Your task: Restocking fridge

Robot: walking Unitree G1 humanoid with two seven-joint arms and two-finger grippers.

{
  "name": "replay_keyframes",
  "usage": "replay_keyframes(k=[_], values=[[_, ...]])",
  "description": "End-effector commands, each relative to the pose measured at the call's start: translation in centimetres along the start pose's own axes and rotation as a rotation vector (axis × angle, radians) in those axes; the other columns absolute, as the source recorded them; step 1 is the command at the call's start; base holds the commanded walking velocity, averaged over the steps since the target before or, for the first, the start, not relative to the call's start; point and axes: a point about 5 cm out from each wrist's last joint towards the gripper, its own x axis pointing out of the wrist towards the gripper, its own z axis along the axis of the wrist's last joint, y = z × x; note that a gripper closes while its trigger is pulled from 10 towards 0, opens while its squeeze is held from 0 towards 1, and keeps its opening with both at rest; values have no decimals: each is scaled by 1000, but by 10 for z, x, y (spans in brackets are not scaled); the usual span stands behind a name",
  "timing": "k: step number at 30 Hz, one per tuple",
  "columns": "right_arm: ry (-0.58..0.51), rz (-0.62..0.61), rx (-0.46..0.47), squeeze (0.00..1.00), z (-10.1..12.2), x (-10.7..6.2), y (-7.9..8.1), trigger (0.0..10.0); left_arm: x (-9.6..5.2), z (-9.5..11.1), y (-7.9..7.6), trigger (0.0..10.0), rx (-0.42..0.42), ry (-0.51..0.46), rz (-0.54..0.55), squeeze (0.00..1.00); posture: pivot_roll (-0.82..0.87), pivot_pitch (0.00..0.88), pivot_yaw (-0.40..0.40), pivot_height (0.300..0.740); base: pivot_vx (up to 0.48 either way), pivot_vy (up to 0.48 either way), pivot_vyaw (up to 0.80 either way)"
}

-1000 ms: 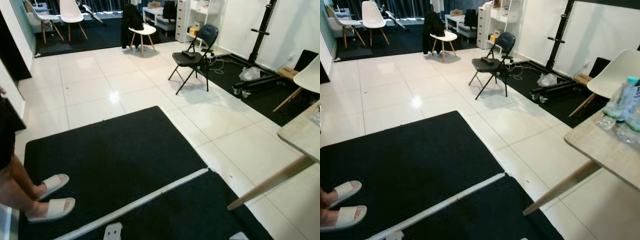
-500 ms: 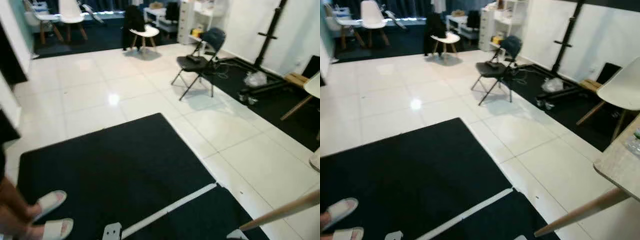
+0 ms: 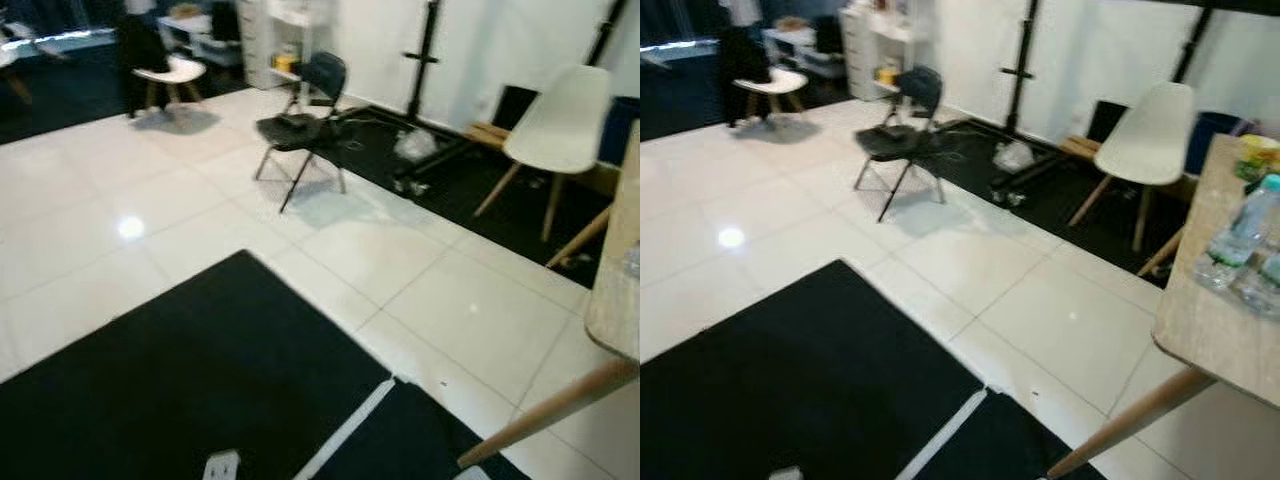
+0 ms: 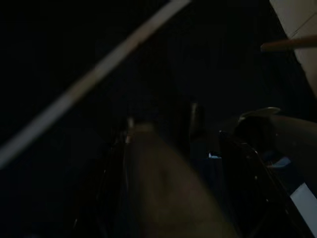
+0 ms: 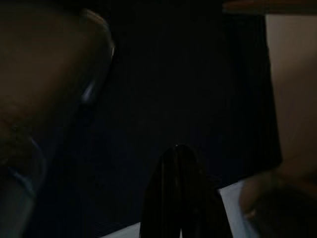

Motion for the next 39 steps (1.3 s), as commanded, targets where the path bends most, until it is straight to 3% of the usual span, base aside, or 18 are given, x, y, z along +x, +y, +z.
replay_keyframes(k=[1, 8, 21, 39], values=[[12, 0, 2, 0, -4, 0, -2, 10000, 0, -5, -2, 10000, 6, 21, -4, 0, -99, 0, 19, 740, 394, 0, -738], [10, -2, -4, 0, -2, -1, -3, 10000, 0, -5, -2, 10000, 3, 23, 5, 0, -104, 0, 16, 740, 367, 0, -738], [23, 0, -18, 0, -6, -1, -2, 10000, 0, -6, -1, 10000, -12, 25, 31, 0, -108, 0, 14, 740, 0, 0, -737], [6, -3, -29, 0, 10, 0, -4, 10000, 1, 0, -1, 10000, -29, -1, 30, 0, -108, 0, 20, 740, 0, 0, -732]])
